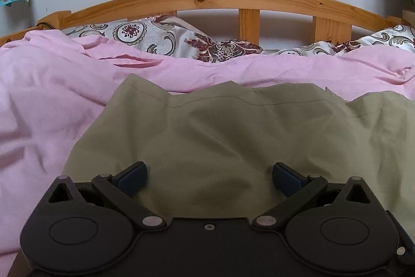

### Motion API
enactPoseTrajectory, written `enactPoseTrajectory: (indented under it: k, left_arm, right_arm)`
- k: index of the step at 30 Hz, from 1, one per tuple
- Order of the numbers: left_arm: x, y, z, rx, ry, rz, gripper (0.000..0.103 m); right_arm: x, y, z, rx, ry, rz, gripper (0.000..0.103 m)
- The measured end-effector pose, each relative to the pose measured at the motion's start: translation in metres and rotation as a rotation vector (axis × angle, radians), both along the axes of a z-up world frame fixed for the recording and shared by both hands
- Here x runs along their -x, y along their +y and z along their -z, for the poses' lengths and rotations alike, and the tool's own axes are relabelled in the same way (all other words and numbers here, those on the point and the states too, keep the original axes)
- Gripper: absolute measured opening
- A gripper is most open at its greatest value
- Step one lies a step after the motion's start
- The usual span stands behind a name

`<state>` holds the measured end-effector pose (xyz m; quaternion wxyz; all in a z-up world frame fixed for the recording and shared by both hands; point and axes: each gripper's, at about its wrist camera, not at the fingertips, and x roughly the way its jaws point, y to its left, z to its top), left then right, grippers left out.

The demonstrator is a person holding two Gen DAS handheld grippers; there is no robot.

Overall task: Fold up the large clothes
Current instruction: 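Press and smooth the folded beige fabric flat with both tools, then move the left tool to the brown corner of the folded jacket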

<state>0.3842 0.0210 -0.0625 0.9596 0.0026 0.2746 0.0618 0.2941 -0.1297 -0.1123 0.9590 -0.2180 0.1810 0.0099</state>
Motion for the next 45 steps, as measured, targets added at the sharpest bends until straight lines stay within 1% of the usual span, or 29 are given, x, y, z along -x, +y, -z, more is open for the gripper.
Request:
enactPoseTrajectory:
  k: [3,6,8,10,12,14,17,18,21,24,26,28,30,33,37,45]
  left_arm:
    - [0.003,0.000,-0.007,-0.007,0.013,-0.014,0.102]
    - [0.013,0.002,-0.020,-0.013,0.015,-0.045,0.102]
    - [0.024,0.004,-0.030,-0.001,0.008,-0.053,0.102]
    - [0.034,0.004,-0.037,0.009,0.018,-0.063,0.102]
    - [0.045,0.008,-0.043,0.026,0.026,-0.080,0.102]
    - [0.056,0.011,-0.047,0.049,0.035,-0.104,0.102]
    - [0.068,0.016,-0.053,0.066,0.051,-0.135,0.102]
    - [0.073,0.018,-0.057,0.066,0.050,-0.148,0.102]
    - [0.089,0.023,-0.069,0.079,0.045,-0.180,0.102]
    - [0.108,0.023,-0.081,0.084,0.051,-0.191,0.102]
    - [0.125,0.022,-0.089,0.076,0.043,-0.191,0.102]
    - [0.145,0.019,-0.094,0.069,0.039,-0.184,0.102]
    - [0.162,0.015,-0.094,0.070,0.048,-0.182,0.102]
    - [0.182,0.009,-0.091,0.099,0.058,-0.181,0.102]
    - [0.197,0.007,-0.077,0.145,0.086,-0.189,0.102]
    - [0.212,0.022,-0.048,0.259,0.135,-0.219,0.102]
  right_arm:
    - [-0.001,-0.011,-0.012,-0.073,0.045,-0.020,0.103]
    - [0.008,-0.023,-0.035,-0.144,0.081,-0.008,0.103]
    - [0.021,-0.027,-0.048,-0.161,0.085,-0.019,0.103]
    - [0.038,-0.027,-0.055,-0.146,0.084,-0.035,0.103]
    - [0.053,-0.024,-0.053,-0.106,0.090,-0.058,0.103]
    - [0.064,-0.020,-0.043,-0.070,0.080,-0.048,0.103]
    - [0.077,-0.020,-0.026,-0.091,0.013,-0.034,0.103]
    - [0.078,-0.020,-0.020,-0.093,0.003,-0.035,0.103]
    - [0.070,-0.017,-0.011,-0.076,0.047,-0.035,0.103]
    - [0.070,-0.018,-0.012,-0.084,0.056,-0.036,0.103]
    - [0.068,-0.021,-0.013,-0.103,0.069,-0.040,0.103]
    - [0.068,-0.029,-0.016,-0.146,0.083,-0.047,0.103]
    - [0.068,-0.036,-0.019,-0.194,0.105,-0.049,0.103]
    - [0.067,-0.044,-0.020,-0.256,0.123,-0.051,0.103]
    - [0.063,-0.053,-0.020,-0.324,0.157,-0.054,0.103]
    - [0.060,-0.059,-0.019,-0.369,0.178,-0.056,0.103]
